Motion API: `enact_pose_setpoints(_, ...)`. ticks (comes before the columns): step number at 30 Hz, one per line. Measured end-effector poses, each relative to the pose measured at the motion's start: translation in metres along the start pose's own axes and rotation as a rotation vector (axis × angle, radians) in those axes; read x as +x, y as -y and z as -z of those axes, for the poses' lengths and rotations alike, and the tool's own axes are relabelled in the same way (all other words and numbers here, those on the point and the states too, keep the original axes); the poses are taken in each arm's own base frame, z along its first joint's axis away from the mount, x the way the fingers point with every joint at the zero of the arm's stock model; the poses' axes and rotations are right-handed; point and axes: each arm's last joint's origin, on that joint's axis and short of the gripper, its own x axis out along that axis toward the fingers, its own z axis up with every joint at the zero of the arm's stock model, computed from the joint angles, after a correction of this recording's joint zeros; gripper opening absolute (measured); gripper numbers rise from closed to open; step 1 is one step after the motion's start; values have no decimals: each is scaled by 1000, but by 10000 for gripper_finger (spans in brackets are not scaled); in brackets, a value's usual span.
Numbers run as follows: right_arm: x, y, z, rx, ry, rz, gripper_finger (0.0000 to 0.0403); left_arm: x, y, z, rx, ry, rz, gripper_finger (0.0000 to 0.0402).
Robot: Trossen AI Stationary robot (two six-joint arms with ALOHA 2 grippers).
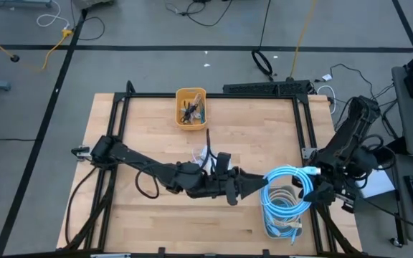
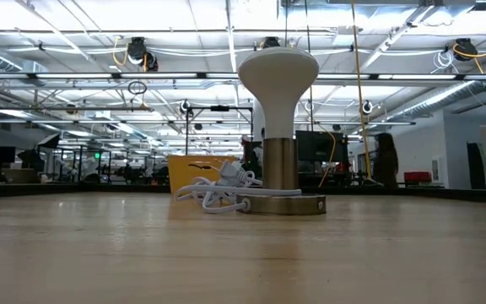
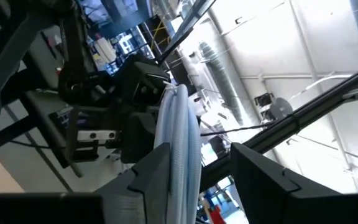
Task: Pick & Place USB Port
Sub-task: Put the blue HDMI cable into the gray bin
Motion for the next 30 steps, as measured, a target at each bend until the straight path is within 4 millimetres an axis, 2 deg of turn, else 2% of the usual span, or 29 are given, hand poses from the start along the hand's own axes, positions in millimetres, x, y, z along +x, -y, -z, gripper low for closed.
enact_pose_setpoints(9,1,2,-1,6,1,2,29,0,-2,2,-6,-30,-16,131)
enact_pose_setpoints(18,3,4,-3,8,15,9,29,-2,1,5,-7,-48,1,29)
enact_pose_setpoints(23,3,5,-3,-7,27,29,34,-3,1,8,-56,-43,-18,23)
enact_pose_setpoints(25,2,4,-5,-18,38,36,64,-4,1,12,-77,-53,-50,23)
enact_pose_setpoints(30,1,-8,-15,-50,62,16,179,-12,-1,28,-120,-73,-159,10)
